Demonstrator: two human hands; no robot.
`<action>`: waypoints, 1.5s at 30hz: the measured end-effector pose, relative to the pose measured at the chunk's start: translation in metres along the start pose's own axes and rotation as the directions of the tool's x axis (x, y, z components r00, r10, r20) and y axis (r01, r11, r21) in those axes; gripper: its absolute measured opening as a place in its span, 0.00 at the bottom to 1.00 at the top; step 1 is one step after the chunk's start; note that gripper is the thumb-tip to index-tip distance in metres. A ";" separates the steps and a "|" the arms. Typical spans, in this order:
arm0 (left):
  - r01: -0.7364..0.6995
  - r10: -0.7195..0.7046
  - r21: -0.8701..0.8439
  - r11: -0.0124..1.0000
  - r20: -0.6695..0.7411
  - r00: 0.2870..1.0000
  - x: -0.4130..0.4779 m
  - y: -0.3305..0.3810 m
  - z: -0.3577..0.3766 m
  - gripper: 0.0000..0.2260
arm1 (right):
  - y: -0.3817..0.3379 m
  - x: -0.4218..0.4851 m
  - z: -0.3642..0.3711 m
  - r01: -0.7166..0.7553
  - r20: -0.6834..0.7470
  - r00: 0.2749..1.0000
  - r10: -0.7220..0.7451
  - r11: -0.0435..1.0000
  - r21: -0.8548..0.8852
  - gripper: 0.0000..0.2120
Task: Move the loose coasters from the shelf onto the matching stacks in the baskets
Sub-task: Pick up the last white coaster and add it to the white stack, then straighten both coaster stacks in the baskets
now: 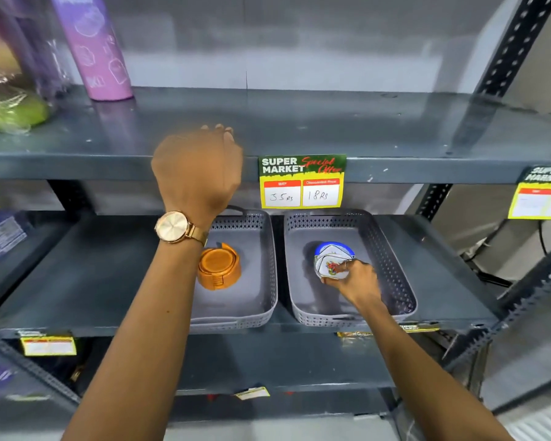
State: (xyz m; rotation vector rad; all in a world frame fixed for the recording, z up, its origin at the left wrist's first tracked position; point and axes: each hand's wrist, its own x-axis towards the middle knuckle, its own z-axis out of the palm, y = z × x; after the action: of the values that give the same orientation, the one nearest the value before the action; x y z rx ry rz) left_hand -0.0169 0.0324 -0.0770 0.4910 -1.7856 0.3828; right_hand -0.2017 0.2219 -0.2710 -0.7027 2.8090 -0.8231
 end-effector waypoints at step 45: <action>0.099 0.083 -0.139 0.985 0.898 0.433 -0.168 -0.088 0.056 0.50 | 0.003 0.076 -0.008 0.278 0.421 0.899 -0.122 0.901 -0.333 0.65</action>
State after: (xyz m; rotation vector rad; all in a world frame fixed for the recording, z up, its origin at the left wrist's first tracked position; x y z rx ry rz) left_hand 0.0205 -0.0491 -0.2537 0.6434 -2.8594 -0.1236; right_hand -0.2721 0.1918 -0.2652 -1.0976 2.5652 -0.1081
